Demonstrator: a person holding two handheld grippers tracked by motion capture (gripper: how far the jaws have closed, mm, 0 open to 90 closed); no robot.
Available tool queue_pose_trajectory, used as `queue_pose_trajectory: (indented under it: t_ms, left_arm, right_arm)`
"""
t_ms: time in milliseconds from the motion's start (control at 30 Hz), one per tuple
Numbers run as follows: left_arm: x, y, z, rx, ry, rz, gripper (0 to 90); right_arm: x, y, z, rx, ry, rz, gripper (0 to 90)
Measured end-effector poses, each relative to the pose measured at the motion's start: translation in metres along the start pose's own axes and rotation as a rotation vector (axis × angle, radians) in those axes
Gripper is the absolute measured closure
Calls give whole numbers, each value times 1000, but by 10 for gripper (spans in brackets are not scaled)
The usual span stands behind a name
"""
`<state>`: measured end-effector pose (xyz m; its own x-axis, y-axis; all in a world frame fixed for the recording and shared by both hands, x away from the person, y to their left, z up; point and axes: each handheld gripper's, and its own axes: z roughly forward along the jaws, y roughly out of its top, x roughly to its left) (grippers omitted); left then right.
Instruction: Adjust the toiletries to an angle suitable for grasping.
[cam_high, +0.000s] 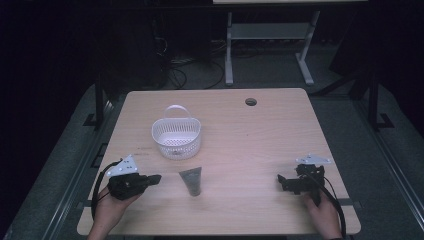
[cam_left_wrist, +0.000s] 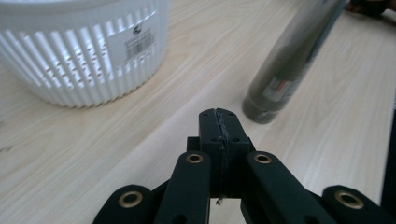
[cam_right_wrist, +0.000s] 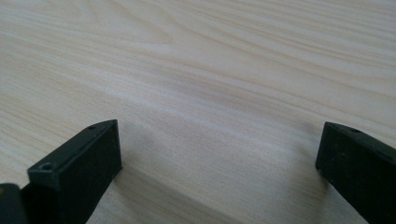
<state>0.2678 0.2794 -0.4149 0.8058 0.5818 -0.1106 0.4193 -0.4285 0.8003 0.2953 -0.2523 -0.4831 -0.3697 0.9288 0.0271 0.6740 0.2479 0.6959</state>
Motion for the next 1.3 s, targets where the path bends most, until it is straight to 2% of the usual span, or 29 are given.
queue_pose_trajectory:
  t_ms: [200, 800, 967, 1300]
  left_arm:
    - [-8, 11, -2, -12, -41, 16, 897]
    - [-39, 41, -4, -46, -118, 80, 897]
    - [-43, 51, -2, -52, -120, 107, 897]
    - [-47, 58, 4, -50, -125, 119, 898]
  right_arm:
    - [0, 0, 0, -1, 0, -2, 0]
    - [0, 0, 0, -1, 1, -2, 0]
    - [0, 0, 0, 0, 0, -3, 0]
    - [0, 0, 0, 0, 0, -3, 0]
